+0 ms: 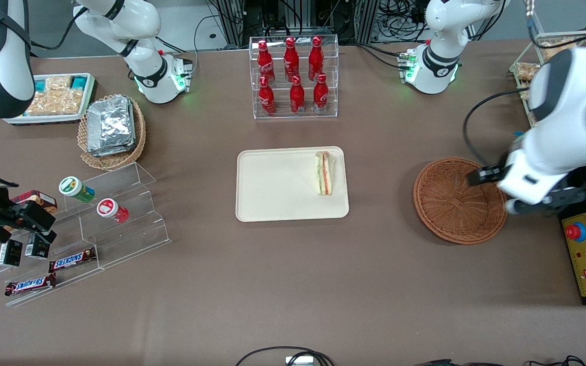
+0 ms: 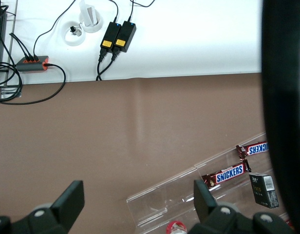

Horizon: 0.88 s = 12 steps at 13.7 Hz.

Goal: Place sandwich from basket to tray

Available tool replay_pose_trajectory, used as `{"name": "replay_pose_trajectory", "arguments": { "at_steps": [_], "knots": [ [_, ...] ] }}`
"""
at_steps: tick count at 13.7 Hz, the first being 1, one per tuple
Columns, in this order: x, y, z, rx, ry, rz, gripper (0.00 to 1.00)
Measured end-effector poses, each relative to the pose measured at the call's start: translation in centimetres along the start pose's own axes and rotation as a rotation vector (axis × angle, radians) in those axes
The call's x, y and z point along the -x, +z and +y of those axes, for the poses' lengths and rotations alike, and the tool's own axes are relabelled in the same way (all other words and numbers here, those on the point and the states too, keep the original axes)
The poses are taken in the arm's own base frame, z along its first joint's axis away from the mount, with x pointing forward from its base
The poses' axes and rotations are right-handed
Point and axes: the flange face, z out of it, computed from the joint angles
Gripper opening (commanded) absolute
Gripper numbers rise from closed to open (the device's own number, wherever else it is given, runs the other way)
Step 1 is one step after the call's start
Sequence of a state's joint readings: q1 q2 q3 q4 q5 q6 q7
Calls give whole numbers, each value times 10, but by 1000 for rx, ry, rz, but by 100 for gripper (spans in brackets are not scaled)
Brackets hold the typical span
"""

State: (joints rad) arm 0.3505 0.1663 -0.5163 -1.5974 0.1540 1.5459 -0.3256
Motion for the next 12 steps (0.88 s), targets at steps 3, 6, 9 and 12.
{"name": "replay_pose_trajectory", "arguments": {
  "at_steps": [3, 6, 9, 12],
  "knots": [
    [17, -22, -42, 8, 53, -17, 100],
    [37, -46, -69, 50, 141, -9, 100],
    [53, -64, -74, 60, 263, 16, 100],
    [62, -72, -62, 53, 343, 27, 100]
  ]
}}
